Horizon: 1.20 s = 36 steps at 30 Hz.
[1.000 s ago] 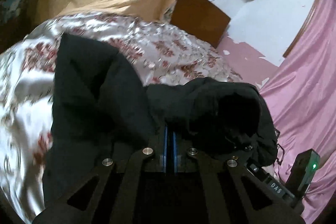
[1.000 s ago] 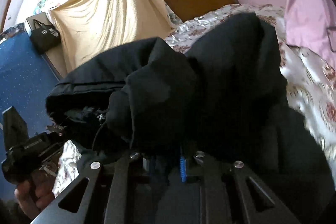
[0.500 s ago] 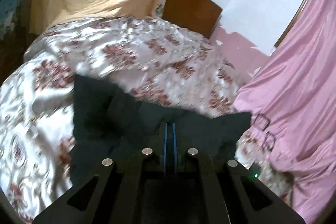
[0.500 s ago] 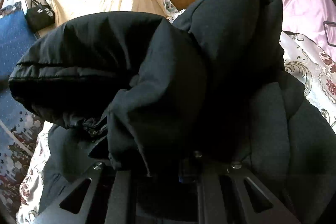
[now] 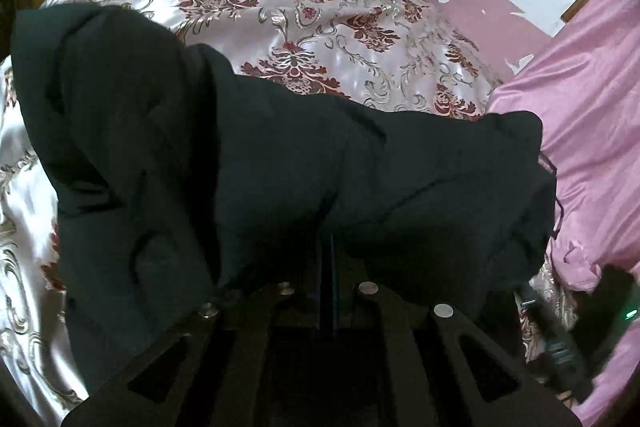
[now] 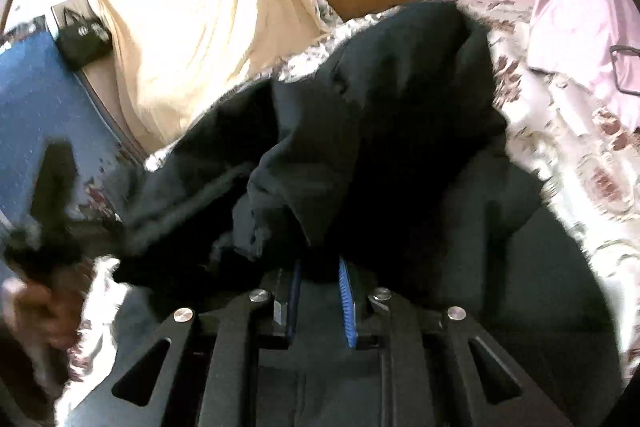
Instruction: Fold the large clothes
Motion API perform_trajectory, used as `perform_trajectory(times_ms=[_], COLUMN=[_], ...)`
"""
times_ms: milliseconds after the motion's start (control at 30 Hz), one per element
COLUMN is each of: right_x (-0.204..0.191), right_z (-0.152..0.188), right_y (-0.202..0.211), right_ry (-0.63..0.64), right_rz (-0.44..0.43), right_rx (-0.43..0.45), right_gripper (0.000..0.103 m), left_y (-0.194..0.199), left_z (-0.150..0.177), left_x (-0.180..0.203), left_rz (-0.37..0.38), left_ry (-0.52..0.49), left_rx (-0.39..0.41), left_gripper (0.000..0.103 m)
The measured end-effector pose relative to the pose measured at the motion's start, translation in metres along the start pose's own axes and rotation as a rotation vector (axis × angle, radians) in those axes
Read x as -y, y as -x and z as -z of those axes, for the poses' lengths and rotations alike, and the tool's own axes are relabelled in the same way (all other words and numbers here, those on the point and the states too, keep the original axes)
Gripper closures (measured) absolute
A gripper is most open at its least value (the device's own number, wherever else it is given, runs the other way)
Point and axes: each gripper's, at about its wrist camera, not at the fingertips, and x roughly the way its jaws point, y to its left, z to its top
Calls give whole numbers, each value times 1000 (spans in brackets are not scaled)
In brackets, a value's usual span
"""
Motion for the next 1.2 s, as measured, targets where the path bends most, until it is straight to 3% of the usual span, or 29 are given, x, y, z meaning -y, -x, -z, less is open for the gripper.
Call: perform_trajectory(times_ms=[200,267,367,433,533,733,833,967,1100,1200], right_x=[-22,-25,-35,-36,-28,7,-6,-20,-1,4], right_z=[-84,-112,-147,-152,-116,-25,6,21,23,20], right_y=[20,20,-8,-40,-63,-52,-60,-86,-114,-121], right_ry=[52,82,136,173,229,287,427,500,434,429], right_rz=[-49,-41,-39,-21,43,93,192,298,262,254], right_rx=[106,95,-11,-112,-205,-149,-81,-94,-113,-119], right_gripper=[84,82,77,77,77,76,76,76,77,78], left_y=[-4,-5,-5,-5,-5,-11,-15,-34,-53,-52], left_z=[0,2,3,3,1,14,26,40,39,36], left_x=[5,5,2,2,1,-3,3,5,-14,-12], left_rz=[-25,-25,-19,-14,-11,29,-12,-91,-36,-51], left_ry=[-46,-53,-56,-58,-82,-182,-269,-359,-299,-292], left_rx=[-8,-8,-10,-12,-14,5,32,87,114,98], left_gripper=[100,100,100,100,100,100,100,100,99,99])
